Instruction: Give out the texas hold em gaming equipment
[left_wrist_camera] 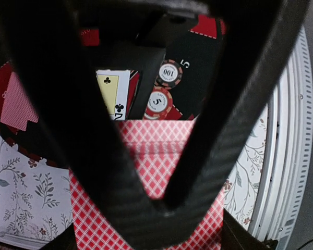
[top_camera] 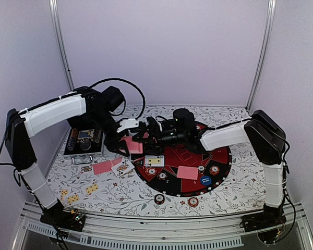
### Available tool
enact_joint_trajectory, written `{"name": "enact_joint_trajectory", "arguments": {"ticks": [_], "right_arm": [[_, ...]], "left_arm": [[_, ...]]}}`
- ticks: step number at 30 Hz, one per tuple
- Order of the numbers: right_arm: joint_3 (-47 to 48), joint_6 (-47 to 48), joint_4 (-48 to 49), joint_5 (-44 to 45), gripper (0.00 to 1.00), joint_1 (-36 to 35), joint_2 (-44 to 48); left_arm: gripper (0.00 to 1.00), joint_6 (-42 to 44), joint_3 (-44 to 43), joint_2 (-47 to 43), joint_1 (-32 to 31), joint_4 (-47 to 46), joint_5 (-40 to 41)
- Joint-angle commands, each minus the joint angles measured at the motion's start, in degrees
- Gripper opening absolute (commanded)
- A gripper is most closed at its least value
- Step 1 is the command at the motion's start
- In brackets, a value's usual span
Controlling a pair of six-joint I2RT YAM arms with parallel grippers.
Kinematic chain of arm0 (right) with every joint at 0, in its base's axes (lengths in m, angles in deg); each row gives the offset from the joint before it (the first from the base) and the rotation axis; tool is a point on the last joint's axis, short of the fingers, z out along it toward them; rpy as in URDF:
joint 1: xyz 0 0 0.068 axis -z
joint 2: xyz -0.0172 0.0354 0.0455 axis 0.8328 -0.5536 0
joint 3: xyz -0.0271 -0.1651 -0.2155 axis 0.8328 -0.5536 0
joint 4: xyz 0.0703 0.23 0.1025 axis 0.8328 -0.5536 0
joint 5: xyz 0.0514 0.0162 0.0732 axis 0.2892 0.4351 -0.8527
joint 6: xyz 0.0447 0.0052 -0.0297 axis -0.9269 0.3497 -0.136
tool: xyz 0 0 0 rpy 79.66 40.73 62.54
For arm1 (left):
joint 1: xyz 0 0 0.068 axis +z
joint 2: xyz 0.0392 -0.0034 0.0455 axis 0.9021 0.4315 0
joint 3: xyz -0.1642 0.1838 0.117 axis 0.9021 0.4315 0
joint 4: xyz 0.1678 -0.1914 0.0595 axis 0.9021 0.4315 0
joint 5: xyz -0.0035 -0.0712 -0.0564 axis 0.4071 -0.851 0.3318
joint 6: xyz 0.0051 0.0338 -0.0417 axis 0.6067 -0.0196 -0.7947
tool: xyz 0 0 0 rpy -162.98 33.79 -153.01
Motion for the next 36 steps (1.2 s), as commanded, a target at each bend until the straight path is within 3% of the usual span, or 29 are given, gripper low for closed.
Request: {"name": "enact_joint_trajectory", "arguments": {"ticks": [1,18,21,28,36], "right_arm": [[4.47,-2.34,2.55,-1.17,0.86,-1.60,-3.45],[13.02,-7.47,3.72,-0.86,0.82,-2.72,-12.55],[12.00,-7.77,3.95,-0.69,0.80,-2.73,-12.81],[5.87,-9.58,7.89,0.06,0.65,-1.40,-11.14],[0.45,-9.76,9.97,1.01,0.61,0.29,-7.70]], "left_arm": [[0.33,-0.22,-2.39,1.15,0.24,-0.25,-1.14],[0.33,-0.30,-2.87,1.34,0.15,-0.73,-1.56],[0.33,-0.25,-2.73,1.24,0.15,-0.73,-1.45],[0.33,-0.34,-2.83,0.86,0.15,-0.67,-1.76],[0.32,-0.25,-2.77,0.47,0.24,-0.59,-1.47]]}}
